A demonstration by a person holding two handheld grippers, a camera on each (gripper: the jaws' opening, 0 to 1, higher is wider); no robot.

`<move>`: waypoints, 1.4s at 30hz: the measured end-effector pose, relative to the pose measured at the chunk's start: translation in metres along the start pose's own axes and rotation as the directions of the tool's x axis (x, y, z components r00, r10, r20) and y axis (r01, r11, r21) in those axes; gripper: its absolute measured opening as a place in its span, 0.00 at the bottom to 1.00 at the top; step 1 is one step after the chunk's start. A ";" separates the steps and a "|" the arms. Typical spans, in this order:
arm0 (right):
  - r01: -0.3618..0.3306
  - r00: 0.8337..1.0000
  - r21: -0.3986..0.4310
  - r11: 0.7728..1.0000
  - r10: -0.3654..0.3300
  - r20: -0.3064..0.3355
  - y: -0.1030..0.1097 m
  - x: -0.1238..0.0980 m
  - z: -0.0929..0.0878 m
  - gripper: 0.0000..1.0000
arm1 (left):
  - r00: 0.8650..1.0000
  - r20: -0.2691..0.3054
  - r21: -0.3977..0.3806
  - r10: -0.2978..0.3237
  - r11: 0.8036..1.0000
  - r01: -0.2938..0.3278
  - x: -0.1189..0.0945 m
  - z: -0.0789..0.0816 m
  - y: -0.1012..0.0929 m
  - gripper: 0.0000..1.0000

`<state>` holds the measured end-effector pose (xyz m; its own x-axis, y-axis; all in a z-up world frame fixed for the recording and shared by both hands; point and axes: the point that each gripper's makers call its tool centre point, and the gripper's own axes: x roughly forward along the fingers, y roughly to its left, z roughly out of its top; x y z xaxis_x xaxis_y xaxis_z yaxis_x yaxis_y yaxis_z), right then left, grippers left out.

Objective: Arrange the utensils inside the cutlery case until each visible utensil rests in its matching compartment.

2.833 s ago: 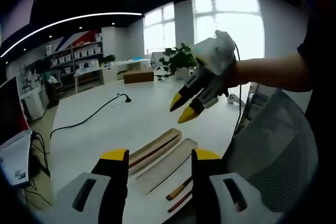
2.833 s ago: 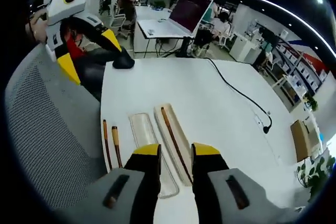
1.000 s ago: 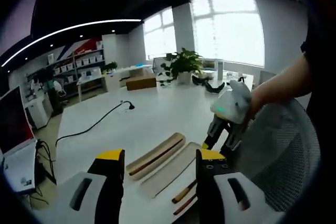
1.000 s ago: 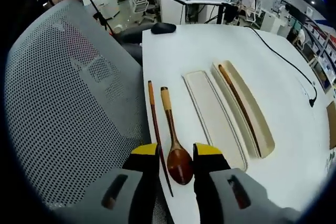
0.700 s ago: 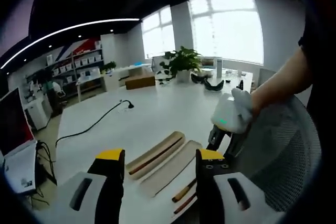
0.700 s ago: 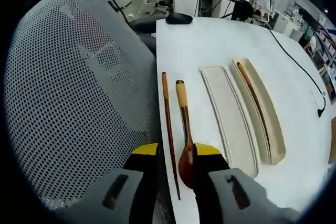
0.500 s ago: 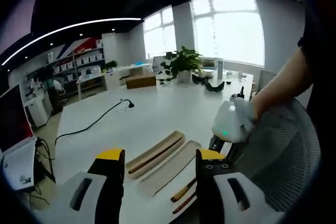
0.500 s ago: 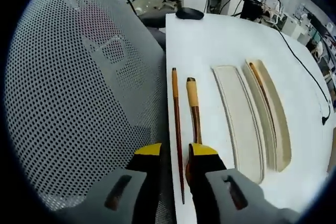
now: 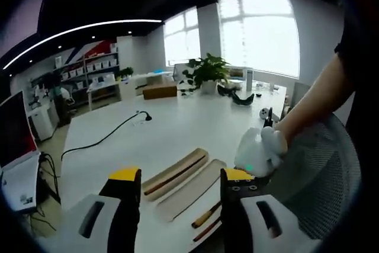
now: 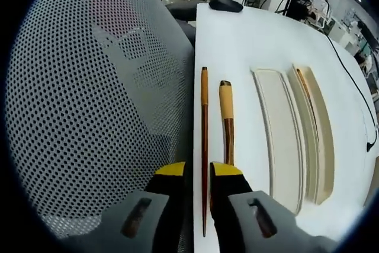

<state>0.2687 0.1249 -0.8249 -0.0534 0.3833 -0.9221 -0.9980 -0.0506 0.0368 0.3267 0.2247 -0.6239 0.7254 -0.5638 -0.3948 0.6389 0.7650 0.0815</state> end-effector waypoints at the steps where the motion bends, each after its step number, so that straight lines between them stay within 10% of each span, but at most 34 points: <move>1: 0.002 1.000 0.001 1.000 -0.002 -0.003 -0.001 0.001 0.000 0.11 | 1.000 -0.001 0.000 -0.001 1.000 0.001 0.000 0.000 0.000 0.55; 42: 0.063 0.992 -0.004 0.998 -0.063 -0.106 -0.015 0.013 0.011 0.06 | 1.000 0.001 0.021 0.027 0.999 -0.027 -0.004 -0.001 0.010 0.50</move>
<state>0.2823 0.1409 -0.8330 0.0137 0.2858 -0.9582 -0.9993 -0.0296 -0.0231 0.3300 0.2351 -0.6226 0.7424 -0.5434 -0.3918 0.6246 0.7729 0.1116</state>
